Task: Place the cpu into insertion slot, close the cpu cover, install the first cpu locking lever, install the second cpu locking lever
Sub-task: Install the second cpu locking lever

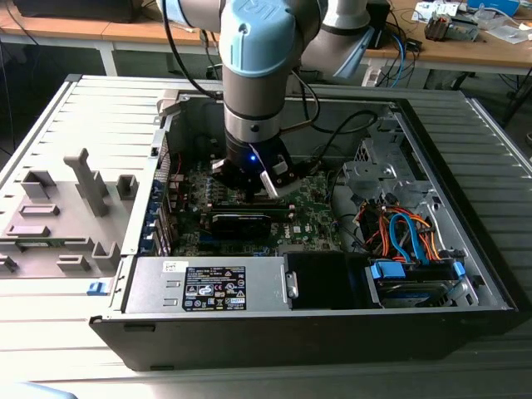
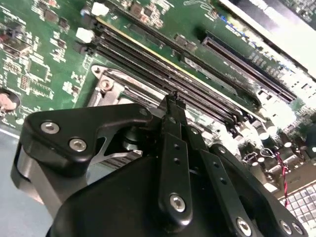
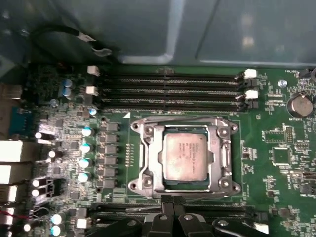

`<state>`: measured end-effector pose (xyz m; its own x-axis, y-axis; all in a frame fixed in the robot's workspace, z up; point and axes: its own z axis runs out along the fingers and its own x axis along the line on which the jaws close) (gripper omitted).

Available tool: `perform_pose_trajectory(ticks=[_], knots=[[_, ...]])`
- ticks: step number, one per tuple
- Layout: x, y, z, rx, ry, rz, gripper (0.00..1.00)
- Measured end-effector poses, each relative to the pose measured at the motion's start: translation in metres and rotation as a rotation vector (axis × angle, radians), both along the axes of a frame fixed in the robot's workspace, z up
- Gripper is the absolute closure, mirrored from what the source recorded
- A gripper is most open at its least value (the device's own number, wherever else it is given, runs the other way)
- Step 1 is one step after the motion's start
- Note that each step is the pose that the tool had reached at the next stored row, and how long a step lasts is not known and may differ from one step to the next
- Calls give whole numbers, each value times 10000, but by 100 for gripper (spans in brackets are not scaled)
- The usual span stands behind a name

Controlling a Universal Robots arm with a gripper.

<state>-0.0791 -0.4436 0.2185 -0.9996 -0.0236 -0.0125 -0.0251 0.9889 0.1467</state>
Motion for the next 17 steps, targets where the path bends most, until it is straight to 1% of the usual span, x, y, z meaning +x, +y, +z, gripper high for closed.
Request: perform_pose_trajectory(ticks=[1, 2, 3, 6, 7, 9, 10, 11, 12, 13, 14, 17], knots=[[-27, -9, 0, 111, -1, 0, 89], [-46, -17, 0, 183, -3, 0, 89], [-70, -28, 0, 229, -6, 0, 89], [-144, -68, 0, 295, -12, -1, 89], [-168, -96, -1, 311, -15, -1, 89], [-189, -132, -2, 331, -16, 6, 89], [-194, -141, -3, 341, -15, 12, 89], [-200, -146, -4, 377, -17, 19, 89], [-222, -147, -6, 511, -16, 36, 89], [-236, -147, -8, 607, -14, 116, 89], [-242, -147, -12, 660, -9, 294, 89], [-254, -147, -18, 698, 1, 619, 89]])
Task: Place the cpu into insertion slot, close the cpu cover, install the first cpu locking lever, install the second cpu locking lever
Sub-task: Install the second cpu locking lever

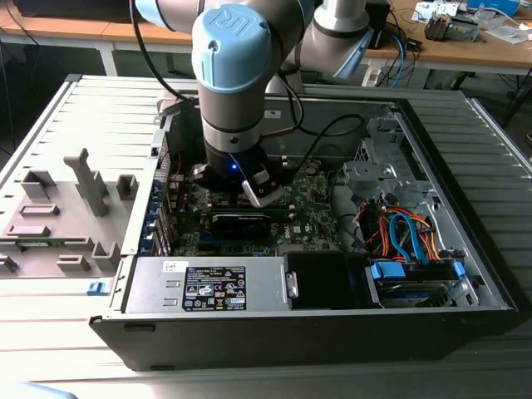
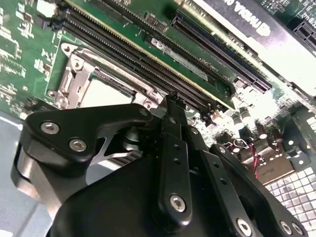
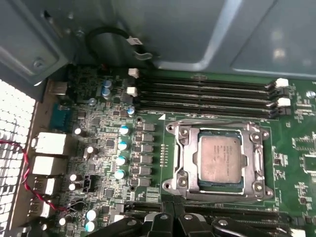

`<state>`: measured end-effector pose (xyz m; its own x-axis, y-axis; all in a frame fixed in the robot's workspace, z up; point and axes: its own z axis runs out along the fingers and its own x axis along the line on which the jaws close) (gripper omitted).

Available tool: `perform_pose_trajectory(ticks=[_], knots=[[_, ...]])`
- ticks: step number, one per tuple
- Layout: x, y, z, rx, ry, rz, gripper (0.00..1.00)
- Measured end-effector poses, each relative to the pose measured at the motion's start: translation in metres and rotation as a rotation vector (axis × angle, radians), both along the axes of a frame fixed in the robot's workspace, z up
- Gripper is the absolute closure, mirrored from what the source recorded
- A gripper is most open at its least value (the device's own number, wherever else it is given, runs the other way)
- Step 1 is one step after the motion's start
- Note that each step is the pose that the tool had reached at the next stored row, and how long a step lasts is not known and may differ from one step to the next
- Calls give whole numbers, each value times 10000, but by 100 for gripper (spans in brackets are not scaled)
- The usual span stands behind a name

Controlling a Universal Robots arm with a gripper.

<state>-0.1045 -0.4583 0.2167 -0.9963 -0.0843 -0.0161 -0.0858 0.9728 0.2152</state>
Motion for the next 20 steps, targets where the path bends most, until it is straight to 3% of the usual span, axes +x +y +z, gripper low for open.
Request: perform_pose_trajectory(ticks=[6, 12, 17, 20], knots=[[-5, 0, -30, 79, 0, 123, 89], [-7, 4, -95, 81, 1, 259, 89], [-6, 69, -134, 92, 1, 355, 89], [-6, 80, -148, 106, 2, 372, 89]])
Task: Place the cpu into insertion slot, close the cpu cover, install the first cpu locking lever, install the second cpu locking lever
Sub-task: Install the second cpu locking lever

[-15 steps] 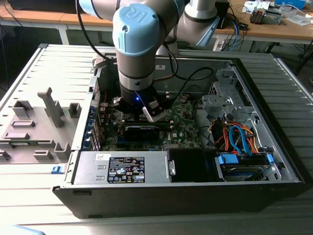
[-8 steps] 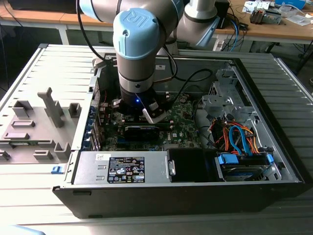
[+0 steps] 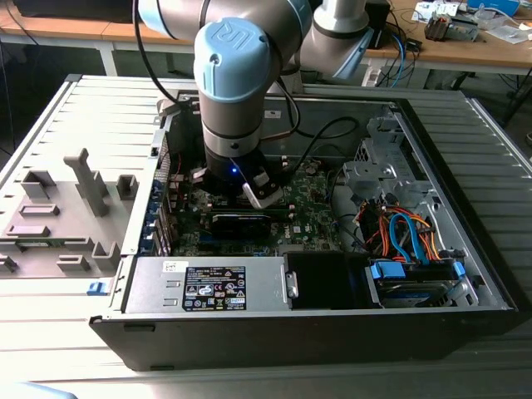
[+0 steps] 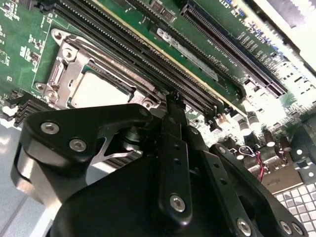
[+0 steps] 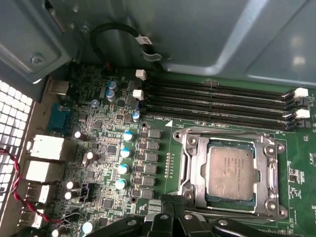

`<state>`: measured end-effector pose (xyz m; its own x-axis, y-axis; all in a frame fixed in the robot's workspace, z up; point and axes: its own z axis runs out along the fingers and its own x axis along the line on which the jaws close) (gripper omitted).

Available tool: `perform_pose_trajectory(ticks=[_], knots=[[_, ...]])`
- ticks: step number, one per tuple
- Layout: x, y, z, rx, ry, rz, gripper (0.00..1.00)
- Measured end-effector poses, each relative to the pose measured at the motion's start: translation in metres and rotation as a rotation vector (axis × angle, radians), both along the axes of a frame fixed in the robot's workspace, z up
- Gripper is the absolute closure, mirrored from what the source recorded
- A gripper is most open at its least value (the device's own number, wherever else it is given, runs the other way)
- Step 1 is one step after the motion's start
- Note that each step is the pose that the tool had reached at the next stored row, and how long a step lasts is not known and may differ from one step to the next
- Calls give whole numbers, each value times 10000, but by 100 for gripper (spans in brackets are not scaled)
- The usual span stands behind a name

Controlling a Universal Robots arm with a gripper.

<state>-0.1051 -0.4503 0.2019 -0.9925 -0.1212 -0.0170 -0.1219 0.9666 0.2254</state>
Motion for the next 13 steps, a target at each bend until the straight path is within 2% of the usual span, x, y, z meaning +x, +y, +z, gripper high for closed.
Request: perform_pose_trajectory(ticks=[5, 7, 9, 12, 13], knots=[[-2, 1, -34, 69, 1, 22, 89], [-2, -1, -36, 63, -4, 28, 89], [-6, -6, -34, 5, -12, 29, 89], [-8, -13, -4, -128, -19, 29, 89], [-6, -12, 10, -130, -19, 31, 89]])
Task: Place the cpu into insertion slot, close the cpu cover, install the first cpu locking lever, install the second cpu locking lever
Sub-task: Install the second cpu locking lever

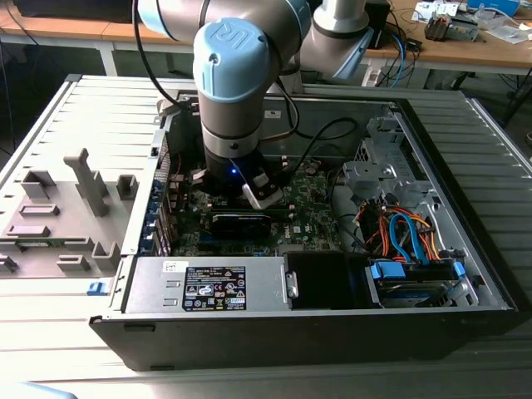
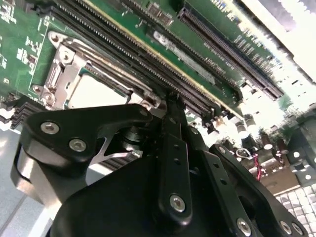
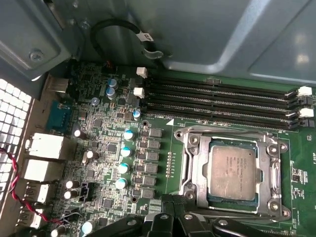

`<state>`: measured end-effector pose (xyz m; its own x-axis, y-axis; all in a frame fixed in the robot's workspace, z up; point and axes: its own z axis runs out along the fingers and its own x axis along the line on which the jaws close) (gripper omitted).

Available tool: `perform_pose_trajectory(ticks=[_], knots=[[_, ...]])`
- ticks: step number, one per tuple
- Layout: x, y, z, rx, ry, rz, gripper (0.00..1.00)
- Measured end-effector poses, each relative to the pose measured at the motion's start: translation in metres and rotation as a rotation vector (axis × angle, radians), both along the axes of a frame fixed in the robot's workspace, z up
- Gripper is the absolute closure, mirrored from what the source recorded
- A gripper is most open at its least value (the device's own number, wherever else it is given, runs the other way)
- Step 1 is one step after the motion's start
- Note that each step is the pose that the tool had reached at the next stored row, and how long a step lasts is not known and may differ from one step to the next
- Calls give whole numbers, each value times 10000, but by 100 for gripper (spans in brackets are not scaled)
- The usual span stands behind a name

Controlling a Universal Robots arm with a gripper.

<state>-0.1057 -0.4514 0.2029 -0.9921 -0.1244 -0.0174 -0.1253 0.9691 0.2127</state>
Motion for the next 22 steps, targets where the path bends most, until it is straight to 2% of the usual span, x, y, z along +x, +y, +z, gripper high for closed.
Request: perform_pose_trajectory(ticks=[2, 6, 9, 13, 14, 15, 16, 17, 18, 19, 20, 21, 22], knots=[[58, 8, 28, -9, 7, -1, 89], [194, 64, 30, -30, 50, -1, 89], [262, 137, 30, -52, 68, 0, 89], [362, 258, 30, -113, 104, -1, 89], [395, 312, 29, -153, 117, -1, 89], [420, 374, 30, -235, 132, -4, 89], [435, 443, 30, -412, 134, -2, 89], [440, 471, 30, -537, 134, -3, 89], [444, 499, 30, -695, 133, -4, 89], [449, 532, 32, -949, 135, -6, 89], [451, 550, 35, -1101, 134, -8, 89], [452, 583, 65, -1498, 133, -10, 89], [453, 593, 95, -1727, 133, -12, 89]])
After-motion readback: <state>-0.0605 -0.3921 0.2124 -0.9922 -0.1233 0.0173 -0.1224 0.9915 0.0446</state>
